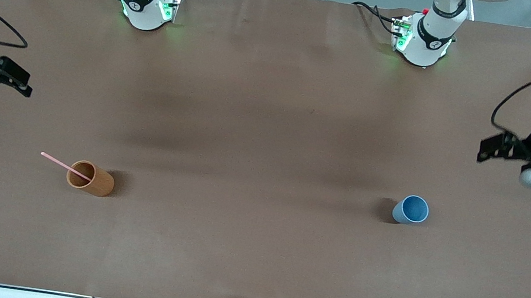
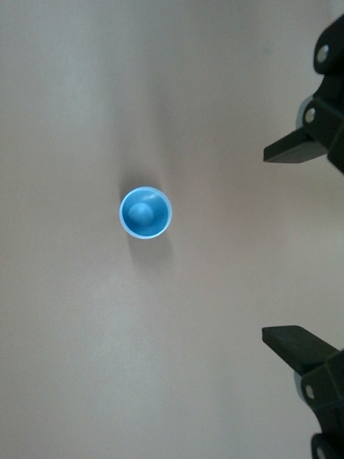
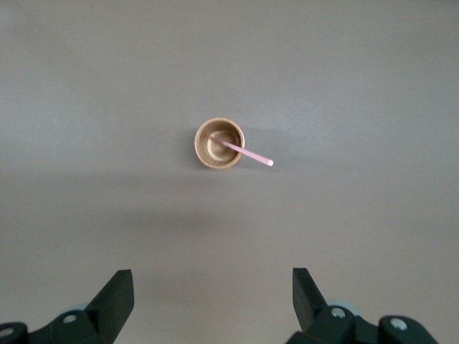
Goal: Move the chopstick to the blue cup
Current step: 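Pull the pink chopstick from the wooden cup while the left gripper reaches the blue cup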
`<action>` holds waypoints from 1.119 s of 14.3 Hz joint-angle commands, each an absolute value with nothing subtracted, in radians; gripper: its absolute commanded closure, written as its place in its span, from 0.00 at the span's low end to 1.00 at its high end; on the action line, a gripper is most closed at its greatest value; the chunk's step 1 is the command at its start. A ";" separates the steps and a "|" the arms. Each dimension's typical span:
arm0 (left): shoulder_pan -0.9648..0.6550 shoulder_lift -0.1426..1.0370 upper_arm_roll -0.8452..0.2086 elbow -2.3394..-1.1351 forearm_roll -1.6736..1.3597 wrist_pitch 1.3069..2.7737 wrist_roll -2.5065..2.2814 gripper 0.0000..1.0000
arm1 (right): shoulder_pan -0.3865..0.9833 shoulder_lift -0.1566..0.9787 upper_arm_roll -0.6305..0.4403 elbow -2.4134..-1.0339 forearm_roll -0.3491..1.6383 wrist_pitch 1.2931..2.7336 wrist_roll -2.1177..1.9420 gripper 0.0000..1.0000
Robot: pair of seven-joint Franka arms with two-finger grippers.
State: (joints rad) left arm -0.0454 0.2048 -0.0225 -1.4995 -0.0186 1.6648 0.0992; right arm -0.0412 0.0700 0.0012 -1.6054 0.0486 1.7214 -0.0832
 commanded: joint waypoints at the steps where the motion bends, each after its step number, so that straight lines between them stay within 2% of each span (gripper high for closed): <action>1: -0.038 0.278 -0.023 -1.576 -0.025 1.822 0.112 0.00 | -0.107 0.086 0.011 -1.716 0.145 1.831 -0.132 0.05; 3: -0.032 0.294 -0.023 -1.742 -0.026 2.057 0.109 0.00 | -0.141 0.142 0.011 -1.720 0.210 1.858 -0.190 0.11; 5: -0.041 0.346 -0.025 -1.819 -0.038 2.208 0.100 0.00 | -0.166 0.201 0.011 -1.720 0.262 1.897 -0.227 0.15; 8: -0.046 0.428 -0.025 -1.819 -0.040 2.259 0.095 0.00 | -0.207 0.294 0.012 -1.718 0.374 1.936 -0.258 0.26; 10: -0.046 0.474 -0.025 -1.813 -0.038 2.275 0.092 0.01 | -0.235 0.340 0.011 -1.718 0.455 1.939 -0.316 0.29; 11: -0.046 0.479 -0.025 -1.815 -0.040 2.278 0.089 0.06 | -0.248 0.356 0.011 -1.718 0.472 1.939 -0.333 0.30; 13: -0.049 0.492 -0.025 -1.813 -0.040 2.278 0.058 0.31 | -0.271 0.377 0.011 -1.715 0.504 1.939 -0.360 0.35; 16: -0.049 0.514 -0.026 -1.813 -0.049 2.302 0.051 0.71 | -0.275 0.393 0.011 -1.720 0.526 1.934 -0.371 0.52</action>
State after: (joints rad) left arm -0.0432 0.5045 -0.0278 -1.8178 -0.0269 2.2818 0.0572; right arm -0.2619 0.3912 -0.0018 -1.7205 0.4930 1.9416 -0.3544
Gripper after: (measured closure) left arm 0.463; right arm 0.392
